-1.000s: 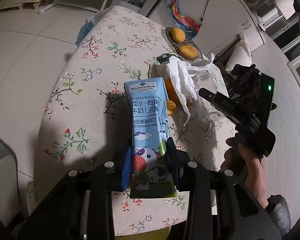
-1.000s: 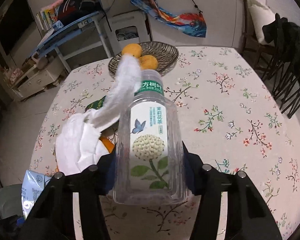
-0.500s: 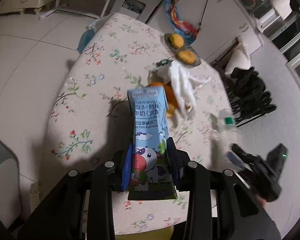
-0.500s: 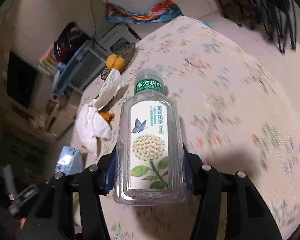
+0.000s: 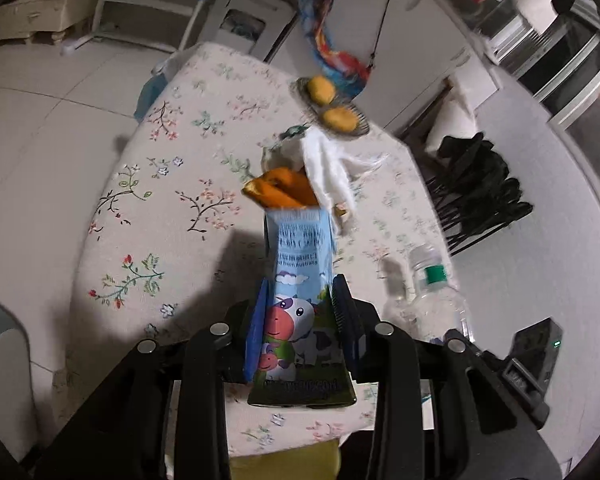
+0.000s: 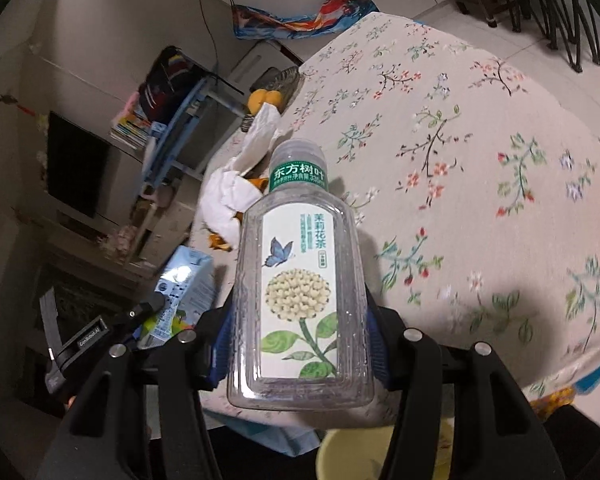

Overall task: Collect trash
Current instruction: 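Lift the milk carton and bottle and carry both tools toward the yellow bucket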

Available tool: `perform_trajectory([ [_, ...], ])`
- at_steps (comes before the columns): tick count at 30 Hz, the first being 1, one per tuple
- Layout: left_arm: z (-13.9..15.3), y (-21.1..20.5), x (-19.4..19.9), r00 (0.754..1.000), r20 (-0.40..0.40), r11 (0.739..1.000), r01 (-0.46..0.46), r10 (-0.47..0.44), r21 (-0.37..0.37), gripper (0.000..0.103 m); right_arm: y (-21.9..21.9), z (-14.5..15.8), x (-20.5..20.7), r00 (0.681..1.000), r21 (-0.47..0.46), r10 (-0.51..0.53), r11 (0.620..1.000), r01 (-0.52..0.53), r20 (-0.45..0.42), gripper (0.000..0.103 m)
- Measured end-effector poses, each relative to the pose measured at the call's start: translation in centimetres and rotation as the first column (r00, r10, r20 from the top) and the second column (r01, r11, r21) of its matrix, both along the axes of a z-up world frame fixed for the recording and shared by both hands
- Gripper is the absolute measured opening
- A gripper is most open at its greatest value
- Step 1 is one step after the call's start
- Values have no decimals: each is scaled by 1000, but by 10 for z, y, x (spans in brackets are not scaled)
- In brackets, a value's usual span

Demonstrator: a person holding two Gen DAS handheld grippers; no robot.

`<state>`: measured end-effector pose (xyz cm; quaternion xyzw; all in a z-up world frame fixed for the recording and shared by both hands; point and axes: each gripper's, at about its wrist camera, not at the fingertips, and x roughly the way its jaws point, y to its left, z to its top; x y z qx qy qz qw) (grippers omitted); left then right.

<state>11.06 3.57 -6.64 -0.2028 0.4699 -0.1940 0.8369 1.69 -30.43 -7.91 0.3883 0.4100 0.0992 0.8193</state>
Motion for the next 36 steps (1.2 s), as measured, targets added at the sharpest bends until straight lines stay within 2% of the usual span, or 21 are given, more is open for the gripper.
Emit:
perform_trajectory([
  [2,-4,-2,-5,1000,-16,1000,1,-1,29,31,1,1,-3,1000,3,5,1000,-5,5,54],
  [5,-17,-10,-8,996,-82,997,32,-25,76,32,2,0,-5,1000,5,7,1000,-7,0,54],
  [8,-16,-18,-12,996,-76,990,60,-50,128,33,3,0,-7,1000,-1,11,1000,-11,1,54],
  [11,-16,-23,-10,997,-61,981,48,-37,189,46,5,-1,-7,1000,-8,21,1000,-21,2,54],
  [15,-19,-26,-3,998,-66,982,19,-7,186,49,5,-3,-8,1000,-5,31,1000,-31,4,54],
  [16,-20,-28,-1,998,-63,983,17,-6,185,46,4,-3,-10,999,-6,32,999,-32,4,54],
  [18,-20,-33,1,998,-60,986,41,-31,165,33,4,-4,-10,999,-8,36,999,-36,6,54],
  [21,-16,-42,-3,999,-23,973,52,-49,223,32,4,-4,-9,999,-9,39,999,-39,7,54],
  [24,-9,-38,-9,999,5,978,32,-34,207,32,5,-2,-10,999,-21,44,999,-44,9,54],
  [28,8,-19,-19,997,73,998,5,-10,69,31,3,1,-13,998,42,49,998,-51,50,54],
  [29,10,-18,-21,997,83,998,4,-9,55,28,3,3,-14,997,59,50,997,-54,62,54],
  [30,12,-16,-25,996,93,999,4,-9,52,11,3,4,-15,996,71,51,996,-57,74,54],
  [31,13,-17,-28,995,97,998,6,-11,57,7,4,6,-17,995,74,53,995,-59,82,54],
  [33,9,-19,-31,997,81,997,6,-12,79,7,5,7,-20,994,88,59,994,-68,92,54],
  [34,3,-25,-30,998,56,991,24,-31,131,8,6,6,-22,994,89,61,994,-70,91,54],
  [36,-7,-33,-27,998,7,982,64,-66,177,8,8,4,-23,995,88,66,993,-73,80,54],
])
